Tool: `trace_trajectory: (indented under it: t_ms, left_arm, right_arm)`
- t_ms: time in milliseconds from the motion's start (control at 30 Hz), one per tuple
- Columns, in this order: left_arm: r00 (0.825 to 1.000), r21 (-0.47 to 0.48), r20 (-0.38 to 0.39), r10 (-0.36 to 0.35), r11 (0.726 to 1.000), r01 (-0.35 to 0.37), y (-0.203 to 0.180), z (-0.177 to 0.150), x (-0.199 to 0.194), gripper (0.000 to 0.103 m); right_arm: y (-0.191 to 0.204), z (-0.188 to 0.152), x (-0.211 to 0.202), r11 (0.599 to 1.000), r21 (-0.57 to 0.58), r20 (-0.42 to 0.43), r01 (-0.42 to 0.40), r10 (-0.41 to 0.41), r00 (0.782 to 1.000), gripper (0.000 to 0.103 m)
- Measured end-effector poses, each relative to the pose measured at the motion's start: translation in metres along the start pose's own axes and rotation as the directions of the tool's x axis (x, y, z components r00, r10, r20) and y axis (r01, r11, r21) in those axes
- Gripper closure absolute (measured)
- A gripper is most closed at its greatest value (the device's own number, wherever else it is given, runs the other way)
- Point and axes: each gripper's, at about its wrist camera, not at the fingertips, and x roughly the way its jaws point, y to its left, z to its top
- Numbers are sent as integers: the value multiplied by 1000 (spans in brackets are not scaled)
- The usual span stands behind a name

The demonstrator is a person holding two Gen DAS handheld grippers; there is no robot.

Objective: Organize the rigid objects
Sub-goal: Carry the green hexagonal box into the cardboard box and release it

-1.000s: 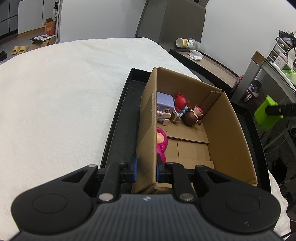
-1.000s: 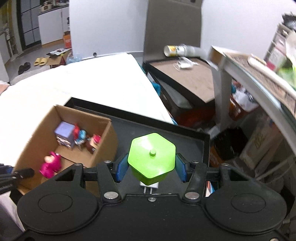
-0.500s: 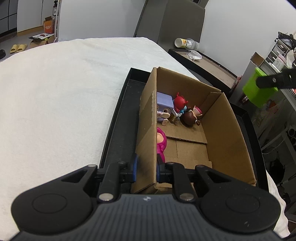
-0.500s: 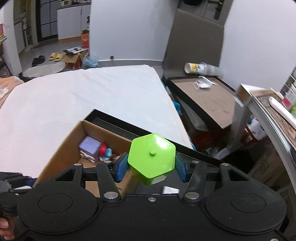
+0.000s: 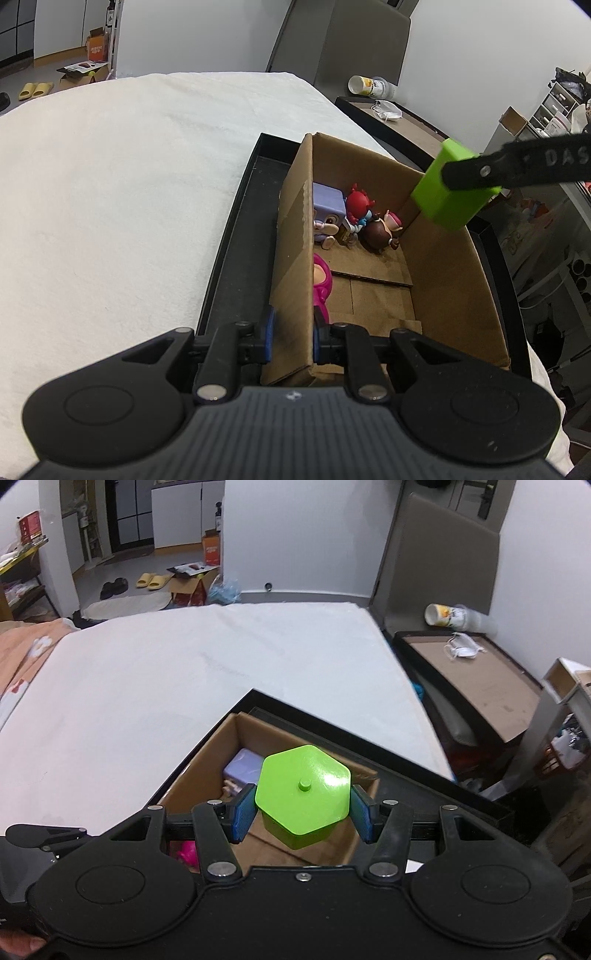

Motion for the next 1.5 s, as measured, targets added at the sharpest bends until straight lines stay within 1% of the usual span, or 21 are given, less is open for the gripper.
trace_trajectory:
  t_ms: [267,400,667,767,867,1000,1233,1500]
  left_arm:
    - [1000,-1,0,-3,1000,3,1,0,0,85]
    - [1000,-7,-3,-9,1000,9,2,0,0,85]
    - [1000,-6,-2,-12,1000,12,3,0,0,85]
    - [1000,-6,-1,-12,1000,12,3,0,0,85]
    - [1000,-6,-1,-12,1000,12,3,0,0,85]
    - [1000,-5,-1,-11,1000,11,3,0,0,85]
    - [1000,-4,0,-9,1000,9,2,0,1,85]
    - [1000,4,2,-1,1000,1,0,0,1,85]
  right_arm:
    - [13,-11,24,999,0,-53,-41,41,998,51]
    - [17,-18,36,998,19,-72,-58,59,996,51]
    - [24,-29,54,998,25,-111,-60,63,992,51]
    - [25,-30,58,997,32,-109,-63,66,992,50]
    - [25,-29,63,997,43,-128,-65,70,989,49]
    - [21,-26,55,995,55,-106,-81,86,991,46]
    - [4,-25,25,993,76,-68,-90,96,993,46]
    - [-20,-31,-6,993,102,-25,-63,66,997,46]
